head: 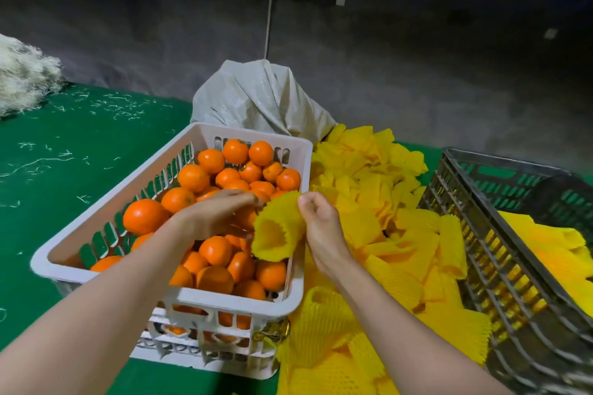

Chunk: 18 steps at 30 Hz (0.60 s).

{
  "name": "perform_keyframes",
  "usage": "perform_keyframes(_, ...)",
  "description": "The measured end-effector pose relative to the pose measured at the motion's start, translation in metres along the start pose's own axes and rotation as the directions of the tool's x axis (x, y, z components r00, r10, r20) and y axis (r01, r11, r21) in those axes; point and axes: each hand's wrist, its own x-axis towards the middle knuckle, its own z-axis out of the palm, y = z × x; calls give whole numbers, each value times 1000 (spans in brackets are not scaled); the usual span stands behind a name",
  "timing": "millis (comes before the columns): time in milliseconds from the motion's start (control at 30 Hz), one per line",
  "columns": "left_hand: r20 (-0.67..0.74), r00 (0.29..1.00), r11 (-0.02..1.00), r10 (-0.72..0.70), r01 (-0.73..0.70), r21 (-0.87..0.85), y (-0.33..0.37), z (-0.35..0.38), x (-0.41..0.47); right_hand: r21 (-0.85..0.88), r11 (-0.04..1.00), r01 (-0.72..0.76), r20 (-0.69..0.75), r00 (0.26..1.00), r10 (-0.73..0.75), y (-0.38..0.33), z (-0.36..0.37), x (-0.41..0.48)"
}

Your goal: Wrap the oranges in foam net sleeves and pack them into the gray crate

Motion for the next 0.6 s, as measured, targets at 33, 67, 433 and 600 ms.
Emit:
perform_keyframes(33, -30, 1000, 996, 3, -5, -87, 4, -2, -4, 158, 984, -85, 22, 996, 83, -3, -10, 2)
perform_keyframes(67, -28, 1000, 983, 6, -11, -183, 8, 0, -12, 298, 941, -161, 82, 986, 142, -7, -21, 2)
perform_keyframes(433, 97, 993, 826, 66, 0, -564, 51, 95, -75, 231, 970, -76, 313, 950, 0, -27, -61, -25)
perform_keyframes(600, 48, 999, 830, -10, 35, -557, 49, 134, -80, 180, 983, -22, 310, 950, -35, -29, -78, -40)
